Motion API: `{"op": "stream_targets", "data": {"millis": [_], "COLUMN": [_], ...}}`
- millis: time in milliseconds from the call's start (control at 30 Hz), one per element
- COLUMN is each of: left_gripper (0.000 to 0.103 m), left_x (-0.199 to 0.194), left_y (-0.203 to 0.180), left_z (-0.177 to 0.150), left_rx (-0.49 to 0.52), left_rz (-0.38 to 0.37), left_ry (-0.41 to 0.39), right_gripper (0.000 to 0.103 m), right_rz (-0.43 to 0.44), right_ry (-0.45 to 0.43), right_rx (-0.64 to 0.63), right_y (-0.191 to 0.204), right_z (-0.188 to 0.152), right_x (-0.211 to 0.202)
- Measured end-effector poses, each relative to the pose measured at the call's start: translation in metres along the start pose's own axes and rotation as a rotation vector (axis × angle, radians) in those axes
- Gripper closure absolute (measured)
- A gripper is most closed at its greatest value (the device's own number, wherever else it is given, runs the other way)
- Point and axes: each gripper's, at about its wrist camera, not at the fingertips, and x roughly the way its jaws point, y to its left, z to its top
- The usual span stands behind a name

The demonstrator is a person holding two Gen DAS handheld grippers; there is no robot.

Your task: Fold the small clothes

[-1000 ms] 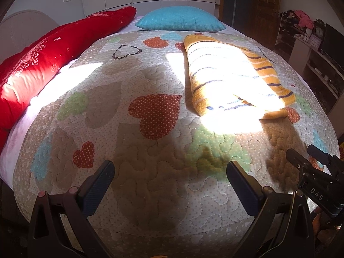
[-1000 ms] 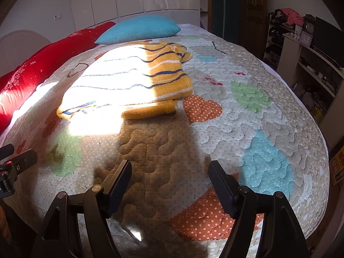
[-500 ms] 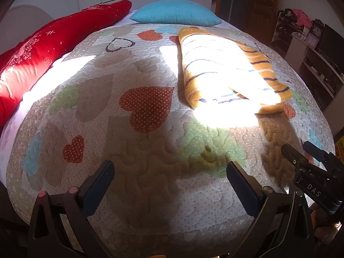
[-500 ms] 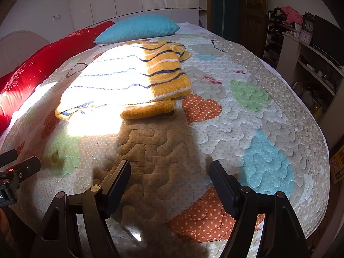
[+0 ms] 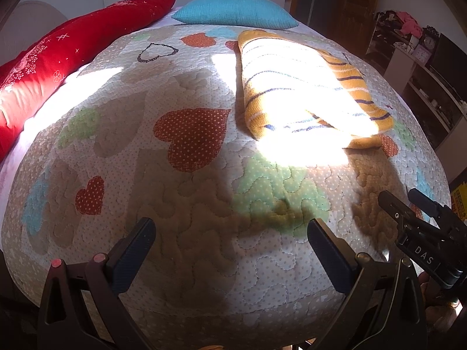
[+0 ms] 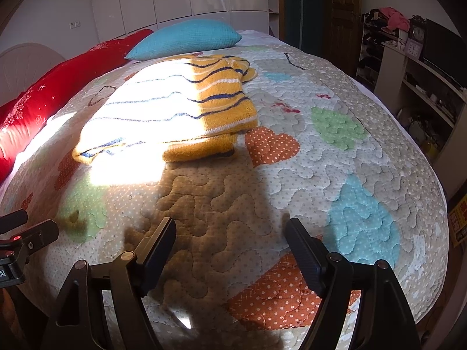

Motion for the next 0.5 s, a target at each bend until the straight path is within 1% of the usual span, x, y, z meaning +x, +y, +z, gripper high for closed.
{"op": "stream_targets", "data": {"millis": [500], "left_gripper": [0.000], "left_x": [0.0036], "left_y": [-0.0001], "left_z": [-0.0034], "left_rx": [0.000], "left_rz": [0.005], "left_ry": [0.015], "right_gripper": [0.019], "right_rz": [0.000], "right_ry": [-0.004], "right_rx": [0.004], "right_y": [0.0006], "right_z": [-0.0018], "right_x": [-0.0015]}}
